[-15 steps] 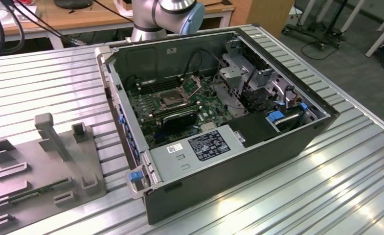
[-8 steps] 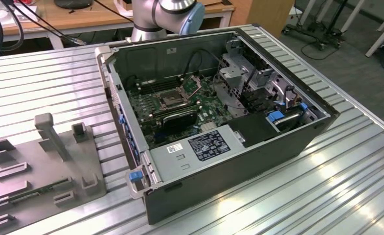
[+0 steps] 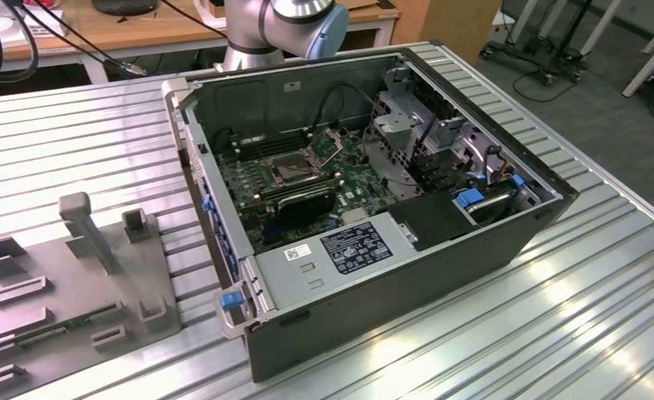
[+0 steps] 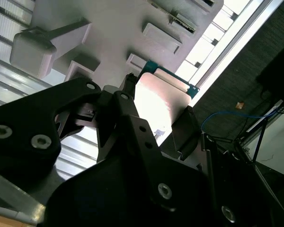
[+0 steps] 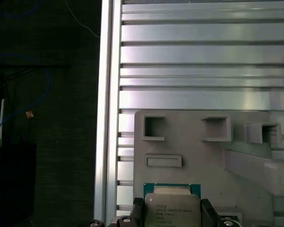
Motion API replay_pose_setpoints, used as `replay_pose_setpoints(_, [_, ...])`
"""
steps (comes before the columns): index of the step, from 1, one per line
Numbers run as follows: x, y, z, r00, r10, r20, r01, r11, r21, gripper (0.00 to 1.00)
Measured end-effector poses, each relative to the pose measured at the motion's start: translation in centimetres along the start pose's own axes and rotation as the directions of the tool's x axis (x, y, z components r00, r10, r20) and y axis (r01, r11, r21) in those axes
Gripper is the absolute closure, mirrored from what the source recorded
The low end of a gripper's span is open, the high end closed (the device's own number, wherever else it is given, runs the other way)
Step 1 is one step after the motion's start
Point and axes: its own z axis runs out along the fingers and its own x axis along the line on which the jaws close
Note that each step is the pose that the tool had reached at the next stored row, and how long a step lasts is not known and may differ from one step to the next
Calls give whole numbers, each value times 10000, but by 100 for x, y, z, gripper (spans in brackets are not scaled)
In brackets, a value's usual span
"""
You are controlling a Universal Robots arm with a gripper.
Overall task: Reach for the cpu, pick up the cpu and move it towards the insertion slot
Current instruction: 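Pick up the cpu and move it towards the insertion slot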
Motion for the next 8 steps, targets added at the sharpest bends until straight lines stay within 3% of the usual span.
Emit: replay_pose_setpoints(8, [-1, 1, -24, 10000, 0, 1, 0, 10000, -1, 45])
